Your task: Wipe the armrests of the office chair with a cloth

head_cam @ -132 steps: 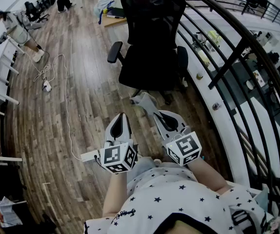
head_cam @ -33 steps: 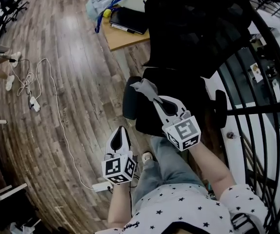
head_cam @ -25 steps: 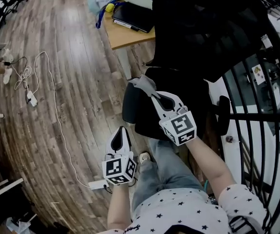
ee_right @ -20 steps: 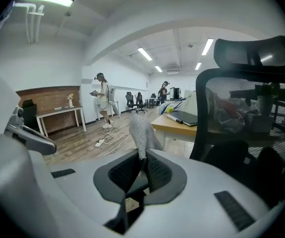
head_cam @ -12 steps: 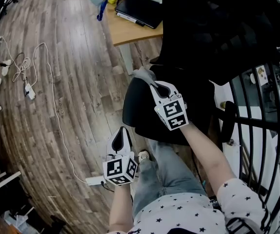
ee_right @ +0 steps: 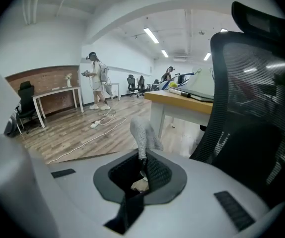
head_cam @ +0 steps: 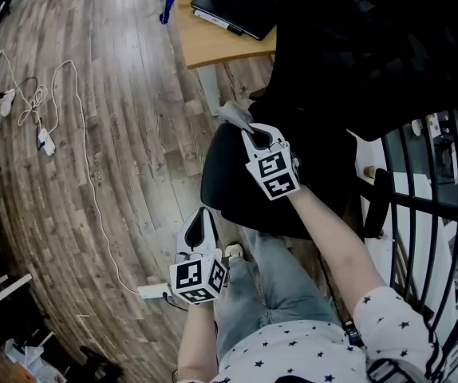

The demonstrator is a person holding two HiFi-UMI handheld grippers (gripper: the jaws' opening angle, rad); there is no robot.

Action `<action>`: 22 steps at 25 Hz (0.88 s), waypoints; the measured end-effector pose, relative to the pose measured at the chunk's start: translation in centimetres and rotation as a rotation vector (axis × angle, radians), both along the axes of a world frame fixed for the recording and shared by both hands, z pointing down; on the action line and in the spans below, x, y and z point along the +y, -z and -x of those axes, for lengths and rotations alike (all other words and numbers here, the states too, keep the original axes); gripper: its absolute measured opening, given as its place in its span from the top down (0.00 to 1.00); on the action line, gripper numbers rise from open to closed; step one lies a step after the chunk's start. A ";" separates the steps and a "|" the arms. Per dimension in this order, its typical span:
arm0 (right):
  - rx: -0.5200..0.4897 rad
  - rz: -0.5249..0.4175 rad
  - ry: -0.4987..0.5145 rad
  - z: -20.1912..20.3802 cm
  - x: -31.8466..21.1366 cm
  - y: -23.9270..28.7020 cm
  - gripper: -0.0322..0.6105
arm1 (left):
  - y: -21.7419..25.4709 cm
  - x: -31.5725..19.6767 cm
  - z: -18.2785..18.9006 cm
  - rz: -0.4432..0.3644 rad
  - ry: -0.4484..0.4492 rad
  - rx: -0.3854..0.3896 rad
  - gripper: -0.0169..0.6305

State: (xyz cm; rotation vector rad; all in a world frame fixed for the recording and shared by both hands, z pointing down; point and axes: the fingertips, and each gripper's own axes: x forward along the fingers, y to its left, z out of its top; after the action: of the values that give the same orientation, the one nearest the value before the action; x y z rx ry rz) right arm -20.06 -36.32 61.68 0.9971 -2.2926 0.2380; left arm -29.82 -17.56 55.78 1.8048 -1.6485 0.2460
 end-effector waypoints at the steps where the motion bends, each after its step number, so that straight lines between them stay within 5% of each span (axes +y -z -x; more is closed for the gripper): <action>1: 0.007 0.007 0.004 0.2 0.0 -0.3 0.91 | -0.1 0.0 0.0 0.002 0.001 0.001 0.96; 22: 0.071 0.142 0.025 1.9 1.2 -5.4 0.91 | -1.1 1.0 0.3 0.024 0.004 0.010 0.96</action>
State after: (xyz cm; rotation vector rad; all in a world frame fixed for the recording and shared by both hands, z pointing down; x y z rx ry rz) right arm -21.95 -35.13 67.10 0.8901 -2.1892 0.3446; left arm -30.13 -16.61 56.86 1.7822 -1.6354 0.2526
